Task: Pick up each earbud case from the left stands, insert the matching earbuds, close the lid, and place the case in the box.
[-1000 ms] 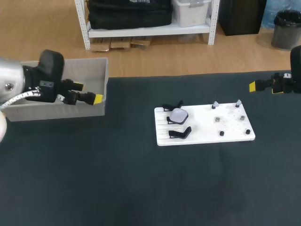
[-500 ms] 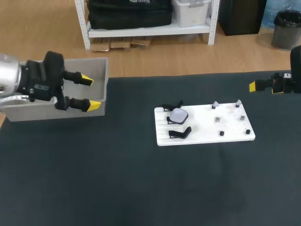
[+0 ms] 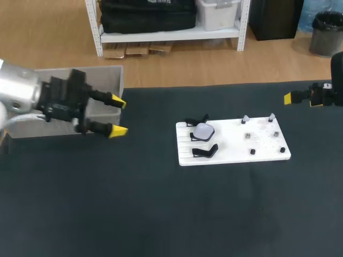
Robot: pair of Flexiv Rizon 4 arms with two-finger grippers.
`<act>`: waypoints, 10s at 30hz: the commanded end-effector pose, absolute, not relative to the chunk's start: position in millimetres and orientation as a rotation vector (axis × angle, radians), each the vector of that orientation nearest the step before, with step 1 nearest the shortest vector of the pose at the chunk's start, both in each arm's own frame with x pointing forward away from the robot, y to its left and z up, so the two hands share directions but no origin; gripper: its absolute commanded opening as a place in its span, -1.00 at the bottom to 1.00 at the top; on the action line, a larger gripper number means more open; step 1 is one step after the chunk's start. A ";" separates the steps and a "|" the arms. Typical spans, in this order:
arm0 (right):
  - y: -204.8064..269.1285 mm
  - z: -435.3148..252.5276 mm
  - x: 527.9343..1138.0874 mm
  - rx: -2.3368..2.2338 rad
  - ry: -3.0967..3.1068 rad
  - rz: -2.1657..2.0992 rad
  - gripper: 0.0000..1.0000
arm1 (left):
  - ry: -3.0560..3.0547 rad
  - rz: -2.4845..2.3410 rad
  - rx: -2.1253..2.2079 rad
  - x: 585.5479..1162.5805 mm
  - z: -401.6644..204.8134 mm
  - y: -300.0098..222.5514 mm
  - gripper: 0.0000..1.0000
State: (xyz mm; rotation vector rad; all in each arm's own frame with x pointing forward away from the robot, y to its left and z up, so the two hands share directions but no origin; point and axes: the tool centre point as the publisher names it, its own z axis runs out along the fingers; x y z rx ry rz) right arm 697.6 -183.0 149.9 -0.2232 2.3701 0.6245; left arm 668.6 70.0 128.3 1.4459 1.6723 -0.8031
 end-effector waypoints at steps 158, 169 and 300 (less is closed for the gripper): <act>-10.9 125.7 699.6 -0.625 2.480 0.782 1.00 | 1.418 -0.927 1.603 705.2 110.7 -135.9 -1.00; -15.6 131.9 705.8 -0.597 2.466 0.759 1.00 | 1.415 -0.946 1.606 699.3 107.3 -131.8 -1.00; -161.2 24.8 772.8 -0.347 2.891 -0.135 -0.44 | 1.284 -1.130 1.264 757.4 126.5 -151.4 -1.00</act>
